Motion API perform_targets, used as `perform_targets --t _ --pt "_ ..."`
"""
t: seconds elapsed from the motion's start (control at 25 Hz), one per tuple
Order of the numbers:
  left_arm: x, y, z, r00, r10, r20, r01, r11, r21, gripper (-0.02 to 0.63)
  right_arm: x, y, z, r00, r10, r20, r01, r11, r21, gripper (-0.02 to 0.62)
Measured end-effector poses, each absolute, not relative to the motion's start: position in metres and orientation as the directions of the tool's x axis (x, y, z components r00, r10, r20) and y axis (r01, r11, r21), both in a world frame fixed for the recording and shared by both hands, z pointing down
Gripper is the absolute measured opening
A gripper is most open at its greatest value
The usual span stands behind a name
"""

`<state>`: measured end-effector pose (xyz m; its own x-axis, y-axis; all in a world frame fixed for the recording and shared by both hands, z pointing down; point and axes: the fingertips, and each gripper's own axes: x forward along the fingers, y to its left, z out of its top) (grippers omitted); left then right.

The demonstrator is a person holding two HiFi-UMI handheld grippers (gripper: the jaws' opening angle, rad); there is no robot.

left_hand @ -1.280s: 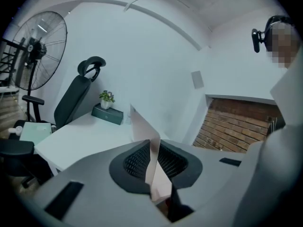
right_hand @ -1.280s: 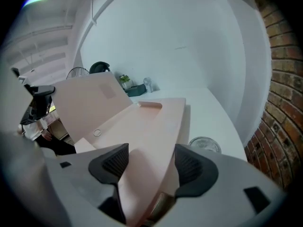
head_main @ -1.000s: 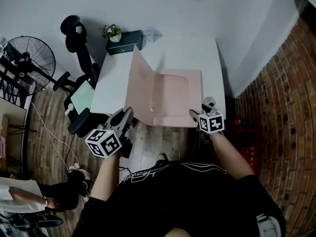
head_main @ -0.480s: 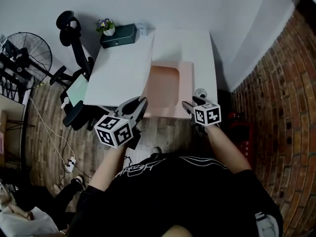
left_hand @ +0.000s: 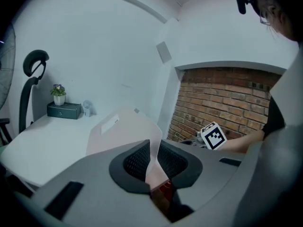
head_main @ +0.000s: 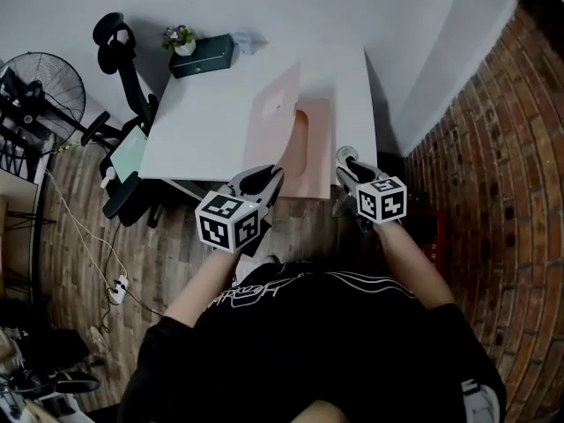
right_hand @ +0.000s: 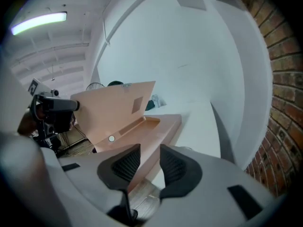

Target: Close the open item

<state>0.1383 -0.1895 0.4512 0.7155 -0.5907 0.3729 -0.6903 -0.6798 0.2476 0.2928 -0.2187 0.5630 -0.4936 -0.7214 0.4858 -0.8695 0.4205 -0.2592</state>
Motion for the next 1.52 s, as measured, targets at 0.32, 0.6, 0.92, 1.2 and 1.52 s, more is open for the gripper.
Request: perform_targets --t 0.32,0.6,0.92,1.2,1.52 --pt "0.178 -0.182 0.488 0.702 -0.544 0.46 -0.668 -0.726 0.161 0.067 0.32 -0.199 0.525 -0.49 -0.788 0.372 -0.871 0.428 -0.241 0.004" --pt "0.209 -0.174 0.531 0.632 -0.49 0.6 -0.628 -0.777 0.027 0.069 0.349 -0.176 0.529 -0.443 -0.823 0.356 -0.894 0.378 -0.238 0.003" --pt "0.225 -0.17 0.579 0.584 -0.428 0.69 -0.601 -0.799 0.013 0.091 0.369 -0.153 0.55 -0.419 -0.816 0.397 -0.904 0.338 -0.26 0.003" --pt "0.233 -0.162 0.594 0.593 -0.353 0.723 -0.536 -0.844 0.027 0.14 0.379 -0.147 0.555 -0.401 -0.821 0.406 -0.911 0.309 -0.273 0.003" --pt "0.242 -0.153 0.591 0.721 -0.217 0.658 -0.484 -0.837 0.254 0.253 0.371 -0.147 0.55 -0.403 -0.822 0.402 -0.909 0.31 -0.278 0.003"
